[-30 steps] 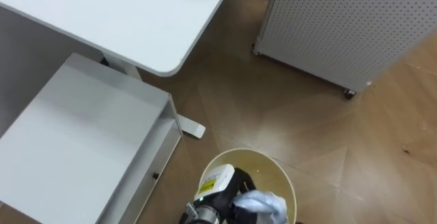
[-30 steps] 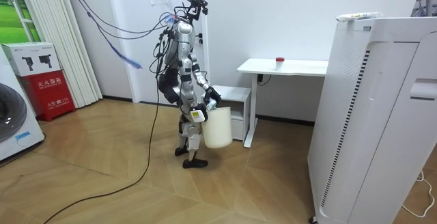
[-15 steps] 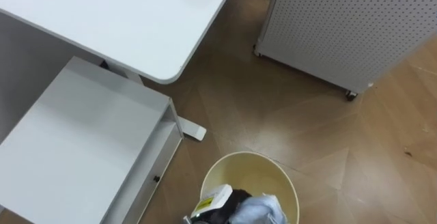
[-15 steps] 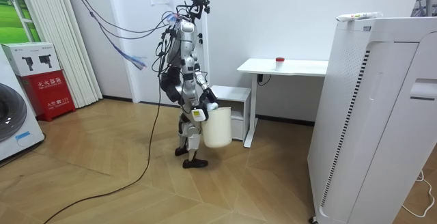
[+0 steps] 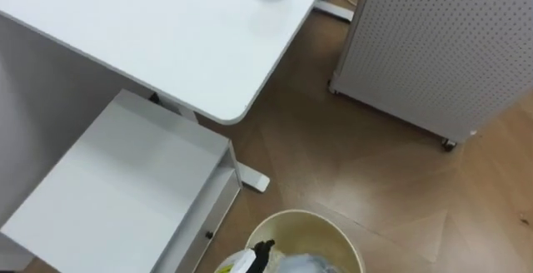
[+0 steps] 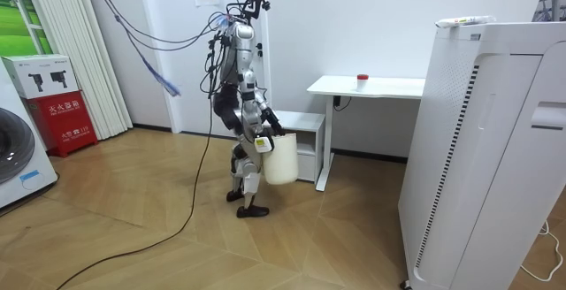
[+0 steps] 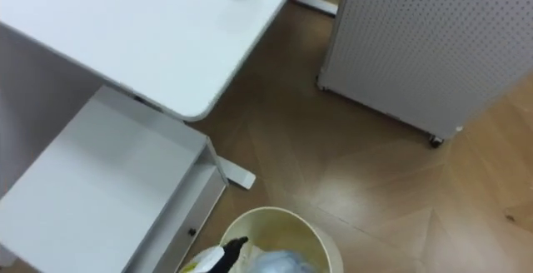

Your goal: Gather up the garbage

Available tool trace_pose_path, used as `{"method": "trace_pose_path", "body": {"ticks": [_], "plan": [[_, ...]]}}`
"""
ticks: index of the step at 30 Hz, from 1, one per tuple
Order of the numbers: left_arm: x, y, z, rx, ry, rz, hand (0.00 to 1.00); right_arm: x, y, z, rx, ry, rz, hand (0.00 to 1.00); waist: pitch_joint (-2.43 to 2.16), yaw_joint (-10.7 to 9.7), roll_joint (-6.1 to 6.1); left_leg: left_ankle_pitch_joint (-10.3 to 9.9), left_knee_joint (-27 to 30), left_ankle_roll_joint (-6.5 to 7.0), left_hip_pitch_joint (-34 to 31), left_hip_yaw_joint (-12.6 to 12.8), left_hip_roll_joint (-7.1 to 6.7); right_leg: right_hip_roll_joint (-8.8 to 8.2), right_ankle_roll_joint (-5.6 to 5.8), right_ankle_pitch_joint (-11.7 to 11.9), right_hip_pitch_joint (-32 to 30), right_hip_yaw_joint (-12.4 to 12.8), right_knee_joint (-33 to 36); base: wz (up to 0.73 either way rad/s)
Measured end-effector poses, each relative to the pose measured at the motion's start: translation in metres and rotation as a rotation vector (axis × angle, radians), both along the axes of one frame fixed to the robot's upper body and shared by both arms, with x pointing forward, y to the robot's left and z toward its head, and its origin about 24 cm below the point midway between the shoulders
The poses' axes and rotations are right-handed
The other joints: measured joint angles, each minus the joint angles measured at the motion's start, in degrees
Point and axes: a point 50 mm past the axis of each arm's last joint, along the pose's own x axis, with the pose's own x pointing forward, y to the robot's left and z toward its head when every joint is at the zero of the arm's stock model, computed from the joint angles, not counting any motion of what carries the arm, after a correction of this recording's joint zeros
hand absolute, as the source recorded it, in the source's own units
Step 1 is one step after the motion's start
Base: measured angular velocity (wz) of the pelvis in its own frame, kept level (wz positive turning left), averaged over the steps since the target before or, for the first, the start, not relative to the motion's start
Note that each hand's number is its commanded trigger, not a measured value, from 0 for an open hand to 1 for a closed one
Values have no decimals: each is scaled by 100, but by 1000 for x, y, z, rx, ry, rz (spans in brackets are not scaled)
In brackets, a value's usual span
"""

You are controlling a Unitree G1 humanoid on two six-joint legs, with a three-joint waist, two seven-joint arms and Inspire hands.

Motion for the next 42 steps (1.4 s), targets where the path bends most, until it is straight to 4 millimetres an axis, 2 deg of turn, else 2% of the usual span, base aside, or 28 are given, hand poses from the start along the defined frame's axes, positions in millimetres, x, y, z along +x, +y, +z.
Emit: {"method": "trace_pose_path", "body": {"ticks": [6, 12, 14, 16, 20, 27, 31, 35, 39, 42], "plan": [[-17, 6, -9, -10, 31, 10, 0, -18, -5, -6, 0, 40, 13, 100, -38, 106, -1, 42, -320, -20, 643, -16, -13, 35, 41, -3, 687, -145, -336, 1], [-15, 17, -2, -12, -35, 14, 0, -34, -10, -10, 25, 57, -25, 100, -184, 98, -95, 41, -501, -21, 1084, -29, -16, 98, 97, 22, 1153, -116, -575, -1], [-18, 24, 2, -21, -71, 34, 0, -46, -14, -13, 31, 78, -65, 100, -246, 104, -112, 40, -575, -22, 1331, -26, -17, 117, 109, 26, 1410, -112, -681, -4], [-23, 30, 3, -8, -86, 43, 0, -55, -16, -15, 31, 96, -90, 100, -275, 116, -123, 39, -697, -24, 1549, -26, -27, 132, 131, 14, 1573, -78, -756, -7], [-27, 42, 7, 7, -132, 61, 0, -56, -24, -14, 17, 92, -116, 100, -279, 121, -122, 41, -862, -26, 1805, -22, -71, 143, 166, 21, 1727, 30, -760, -7], [-28, 54, 22, -36, -259, 139, 0, -64, -28, -14, 7, 99, -128, 100, -290, 121, -162, 41, -989, -25, 2074, -29, -100, 144, 202, 8, 1952, 52, -776, -3], [-20, 60, 38, -73, -360, 209, 0, -72, -32, -15, -5, 113, -122, 100, -298, 260, -221, 41, -1066, -25, 2215, -13, -103, 174, 211, 2, 2033, 138, -806, -9], [-16, 67, 45, -82, -412, 258, 0, -78, -33, -16, -5, 115, -140, 100, -333, 278, -306, 35, -1108, -35, 2408, -16, -91, 202, 220, 4, 2248, 159, -972, -7], [-12, 72, 51, -91, -464, 291, 0, -80, -32, -16, -6, 109, -156, 100, -333, 280, -347, 19, -1145, -35, 2484, 13, -91, 208, 227, 9, 2266, 143, -969, -5], [-7, 72, 61, -110, -527, 307, 0, -83, -32, -16, -9, 113, -156, 100, -333, 374, -351, -50, -1134, -38, 2502, 114, -70, 271, 230, 9, 2209, 222, -937, -22]]}}
